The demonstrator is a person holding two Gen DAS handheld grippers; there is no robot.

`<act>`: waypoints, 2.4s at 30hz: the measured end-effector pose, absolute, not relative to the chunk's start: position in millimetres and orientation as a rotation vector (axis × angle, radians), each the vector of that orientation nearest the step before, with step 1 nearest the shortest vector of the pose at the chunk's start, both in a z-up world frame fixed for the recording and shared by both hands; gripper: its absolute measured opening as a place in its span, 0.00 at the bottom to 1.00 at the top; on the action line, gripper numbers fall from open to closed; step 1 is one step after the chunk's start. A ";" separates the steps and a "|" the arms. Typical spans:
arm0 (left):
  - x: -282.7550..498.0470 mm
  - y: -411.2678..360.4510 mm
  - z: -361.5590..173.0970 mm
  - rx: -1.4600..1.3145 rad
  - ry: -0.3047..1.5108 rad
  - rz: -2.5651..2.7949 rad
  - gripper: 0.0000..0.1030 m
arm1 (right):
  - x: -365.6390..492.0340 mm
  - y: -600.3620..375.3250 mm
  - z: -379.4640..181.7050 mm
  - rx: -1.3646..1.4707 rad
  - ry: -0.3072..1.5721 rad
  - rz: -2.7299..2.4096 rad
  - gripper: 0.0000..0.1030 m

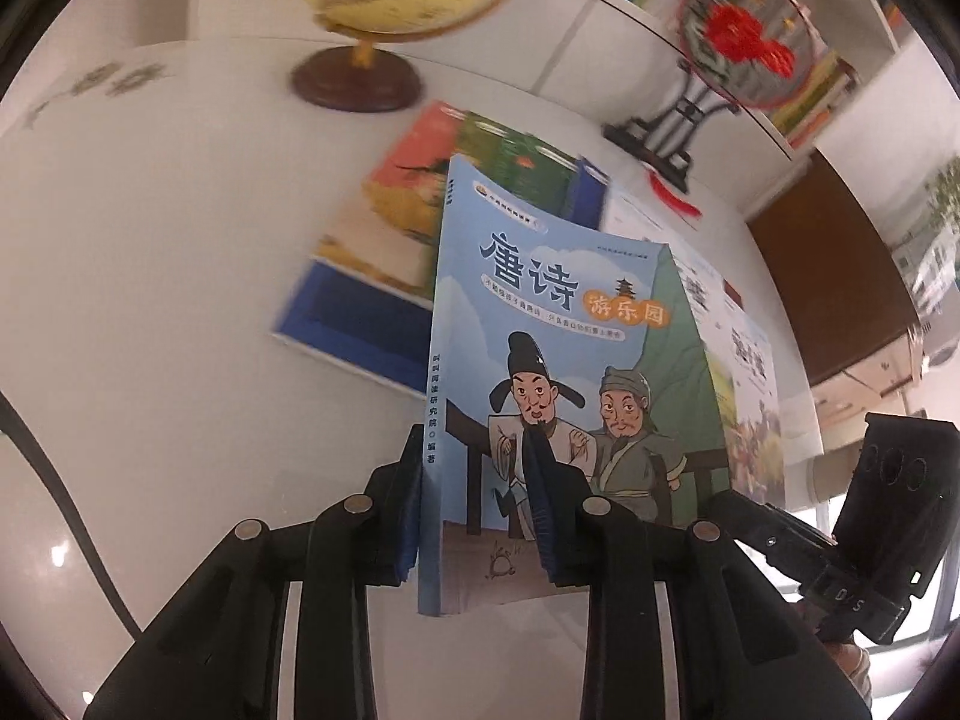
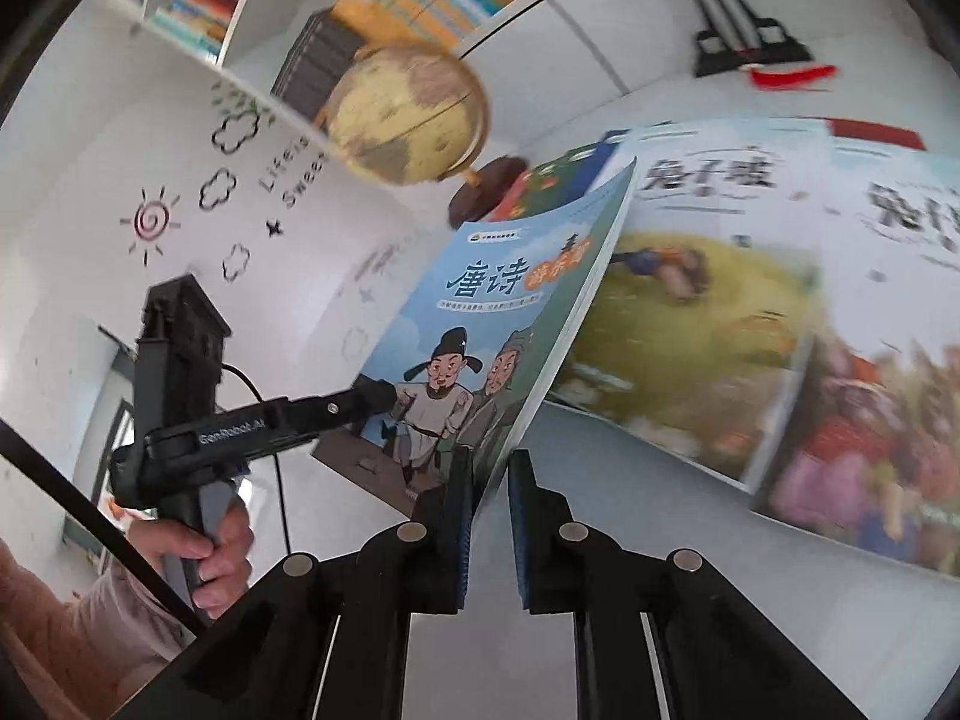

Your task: Organize books

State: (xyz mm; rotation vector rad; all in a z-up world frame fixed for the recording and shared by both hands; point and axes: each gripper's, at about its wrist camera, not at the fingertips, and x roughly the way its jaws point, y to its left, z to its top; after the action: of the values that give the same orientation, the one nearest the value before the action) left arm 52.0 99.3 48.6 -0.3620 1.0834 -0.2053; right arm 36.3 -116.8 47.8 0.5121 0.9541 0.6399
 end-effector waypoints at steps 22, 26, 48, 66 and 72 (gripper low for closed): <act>46.3 278.6 49.7 -0.385 0.994 0.091 0.26 | 101.3 80.6 26.6 0.435 1.050 0.843 0.12; 54.1 285.8 35.6 -0.332 1.023 0.098 0.26 | 100.3 94.8 17.2 0.395 1.091 0.831 0.12; 69.9 275.3 25.9 -0.197 1.127 0.248 0.78 | 106.2 95.0 26.7 0.334 1.117 0.709 0.68; 95.7 152.7 65.7 -0.145 1.079 0.064 0.78 | 80.6 -23.3 73.8 0.155 0.990 0.527 0.68; 102.3 88.1 87.0 -0.135 1.027 -0.055 0.78 | 63.4 -78.1 91.6 0.030 0.916 0.413 0.68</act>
State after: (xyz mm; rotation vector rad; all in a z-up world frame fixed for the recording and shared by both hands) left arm 102.3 88.1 87.0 -0.1348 1.0267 -0.0554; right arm 63.4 -78.1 91.6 0.0303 0.9163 0.4132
